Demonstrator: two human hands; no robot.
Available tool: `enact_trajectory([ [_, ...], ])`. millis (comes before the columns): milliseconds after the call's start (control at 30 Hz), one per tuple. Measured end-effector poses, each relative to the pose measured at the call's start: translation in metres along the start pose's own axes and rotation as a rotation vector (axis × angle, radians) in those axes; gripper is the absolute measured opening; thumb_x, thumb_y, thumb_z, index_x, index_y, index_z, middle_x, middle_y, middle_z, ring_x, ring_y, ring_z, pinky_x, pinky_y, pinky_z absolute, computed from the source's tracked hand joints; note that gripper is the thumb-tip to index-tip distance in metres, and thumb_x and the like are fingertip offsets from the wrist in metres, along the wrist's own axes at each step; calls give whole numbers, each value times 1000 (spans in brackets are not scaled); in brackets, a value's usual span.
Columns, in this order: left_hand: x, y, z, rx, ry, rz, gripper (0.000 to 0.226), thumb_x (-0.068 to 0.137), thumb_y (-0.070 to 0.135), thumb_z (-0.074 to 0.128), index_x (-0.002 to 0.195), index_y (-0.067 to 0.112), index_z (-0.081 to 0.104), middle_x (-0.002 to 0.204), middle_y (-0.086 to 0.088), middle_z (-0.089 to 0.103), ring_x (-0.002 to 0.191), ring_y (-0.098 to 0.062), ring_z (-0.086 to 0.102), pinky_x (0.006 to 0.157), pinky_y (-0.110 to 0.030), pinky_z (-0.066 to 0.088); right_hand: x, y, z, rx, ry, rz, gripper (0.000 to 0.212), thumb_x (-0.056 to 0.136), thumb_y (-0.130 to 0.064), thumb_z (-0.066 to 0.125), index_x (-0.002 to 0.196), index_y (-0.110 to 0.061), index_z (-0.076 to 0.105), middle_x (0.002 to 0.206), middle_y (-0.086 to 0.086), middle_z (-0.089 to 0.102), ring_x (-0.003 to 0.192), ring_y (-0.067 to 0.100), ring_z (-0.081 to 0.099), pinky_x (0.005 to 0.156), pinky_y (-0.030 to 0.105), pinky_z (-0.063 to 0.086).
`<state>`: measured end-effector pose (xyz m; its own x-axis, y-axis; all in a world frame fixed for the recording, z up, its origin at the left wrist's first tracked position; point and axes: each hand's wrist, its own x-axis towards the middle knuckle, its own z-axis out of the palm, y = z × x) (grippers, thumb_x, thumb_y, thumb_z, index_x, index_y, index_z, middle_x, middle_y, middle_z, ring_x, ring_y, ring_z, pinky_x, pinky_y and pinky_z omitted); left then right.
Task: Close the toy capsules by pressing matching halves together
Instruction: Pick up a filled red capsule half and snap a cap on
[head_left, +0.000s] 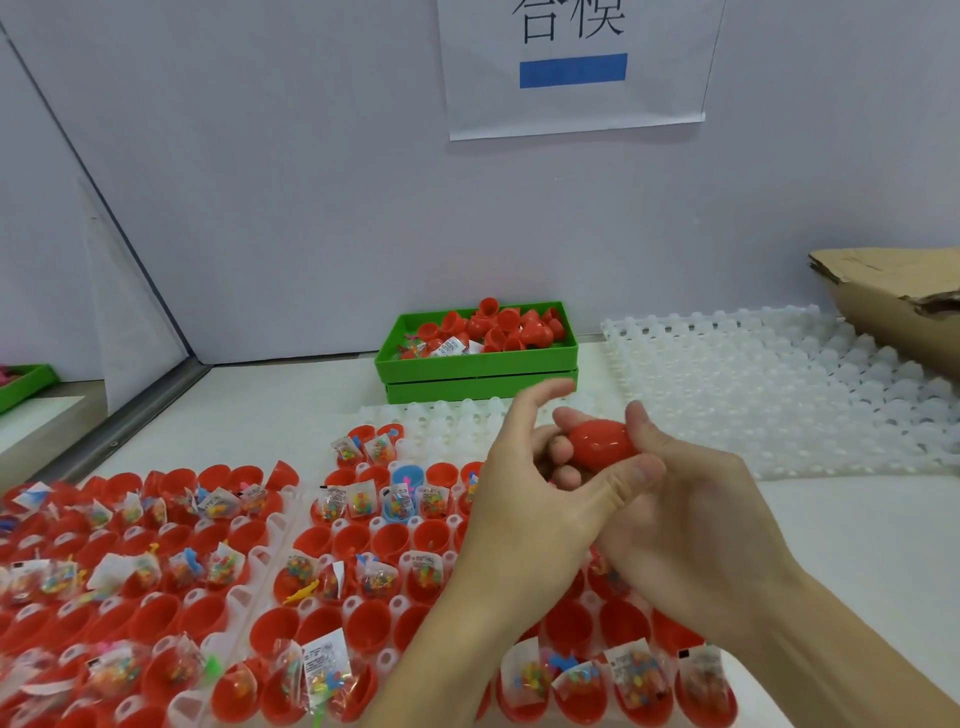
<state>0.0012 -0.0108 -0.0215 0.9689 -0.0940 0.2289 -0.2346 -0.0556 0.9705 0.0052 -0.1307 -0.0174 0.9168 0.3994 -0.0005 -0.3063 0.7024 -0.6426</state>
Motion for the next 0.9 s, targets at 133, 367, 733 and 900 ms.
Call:
enact_trajectory([
  [133,1,1,-2,91,-14,179,37,82,14,78,109,33,61,103,8,71,98,-14,70,84,-32,59,-1,-7,-5,33,-90,31,47,97,-41,45,109,1,63,93,17,62,88,29,61,83,35,54],
  [367,3,0,-4,182,43,278,29,81,15,80,101,31,68,108,13,70,105,-12,68,87,-37,57,2,-7,-10,-41,-168,41,63,98,-57,33,116,-1,56,111,32,60,105,43,60,90,44,51],
  [733,5,-5,-6,607,259,398,22,80,38,78,96,30,66,90,21,63,93,1,58,81,-13,47,4,-11,-15,-613,142,-313,25,74,-27,69,97,-18,74,94,13,74,84,25,72,77,37,58],
  [900,4,1,-9,524,188,355,31,77,39,81,105,31,69,94,20,68,98,1,62,81,-15,50,4,-12,-17,-485,135,-308,25,72,-22,71,94,-10,74,94,22,73,84,31,72,71,29,59],
])
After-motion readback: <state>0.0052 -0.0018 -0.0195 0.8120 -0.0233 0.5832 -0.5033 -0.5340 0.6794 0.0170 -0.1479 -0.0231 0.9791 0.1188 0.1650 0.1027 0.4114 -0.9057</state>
